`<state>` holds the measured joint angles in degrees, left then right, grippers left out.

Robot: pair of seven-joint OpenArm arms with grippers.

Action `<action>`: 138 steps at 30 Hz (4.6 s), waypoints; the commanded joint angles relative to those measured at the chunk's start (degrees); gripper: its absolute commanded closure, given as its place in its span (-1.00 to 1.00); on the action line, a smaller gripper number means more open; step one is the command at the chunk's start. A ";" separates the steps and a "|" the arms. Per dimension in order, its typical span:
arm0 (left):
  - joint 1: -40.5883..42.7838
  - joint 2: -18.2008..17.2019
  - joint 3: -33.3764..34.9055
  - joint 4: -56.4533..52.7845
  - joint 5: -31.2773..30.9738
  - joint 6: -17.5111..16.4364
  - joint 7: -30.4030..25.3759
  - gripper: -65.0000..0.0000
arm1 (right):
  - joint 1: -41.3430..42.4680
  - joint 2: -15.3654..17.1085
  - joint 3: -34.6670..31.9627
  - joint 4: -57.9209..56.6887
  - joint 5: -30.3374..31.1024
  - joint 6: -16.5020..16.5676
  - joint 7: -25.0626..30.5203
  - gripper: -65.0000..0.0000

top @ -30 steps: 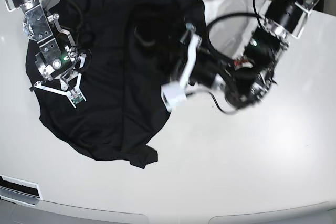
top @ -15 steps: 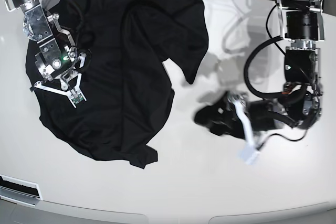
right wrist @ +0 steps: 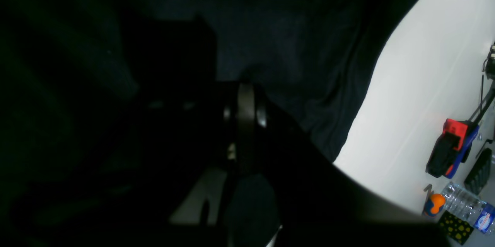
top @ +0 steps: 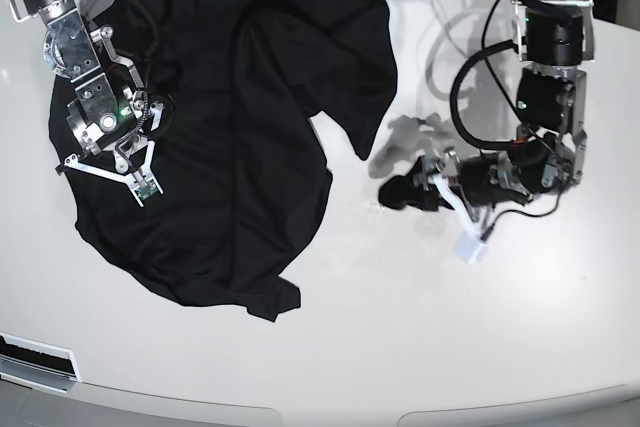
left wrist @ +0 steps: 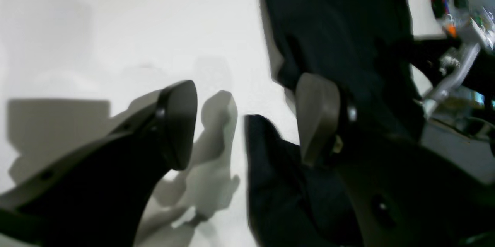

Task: Layout the t-shirt on the table in an organized manner, then fold the t-shirt properly
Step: 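Release the fabric with the left gripper and withdraw it from the shirt, then grasp the black shirt hem corner with the left gripper, then drag the held hem corner with the left gripper away from the right gripper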

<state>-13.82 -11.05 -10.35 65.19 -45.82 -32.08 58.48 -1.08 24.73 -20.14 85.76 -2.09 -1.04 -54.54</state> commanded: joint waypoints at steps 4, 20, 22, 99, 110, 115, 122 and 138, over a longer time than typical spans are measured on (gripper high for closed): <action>-1.44 0.76 3.78 0.79 -3.87 -4.68 -1.44 -0.25 | 1.07 0.68 0.37 0.85 -0.85 -0.44 0.61 1.00; -1.42 4.44 13.03 0.11 6.40 -0.52 -11.17 -0.25 | 1.03 0.68 0.37 0.85 -0.85 -0.46 0.52 1.00; -1.44 5.22 13.03 -0.92 6.80 -0.52 -11.80 -0.25 | 1.05 0.68 0.37 0.85 -0.85 -0.48 0.46 1.00; -32.17 2.16 11.52 -0.66 30.62 11.02 1.22 1.00 | 1.05 0.68 0.37 0.85 -0.66 0.87 0.90 1.00; -33.79 2.32 11.52 -1.95 25.24 7.69 -2.14 -0.20 | 1.05 0.70 0.37 0.85 -0.68 1.09 0.79 1.00; -33.83 2.27 11.39 -2.32 25.42 11.19 2.97 -0.20 | 1.05 0.70 0.37 0.85 -0.68 1.09 0.79 1.00; -31.50 -0.33 3.41 -2.32 25.77 15.85 3.30 -0.20 | 0.85 0.72 0.37 0.85 -0.68 1.07 0.28 1.00; -9.77 2.03 -6.56 -2.84 20.65 16.76 -4.79 -0.20 | 0.94 0.70 0.37 0.85 -0.66 1.09 0.59 1.00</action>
<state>-21.63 -8.97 -16.86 61.43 -23.99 -15.20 54.72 -1.13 24.73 -20.14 85.76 -2.07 0.27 -54.39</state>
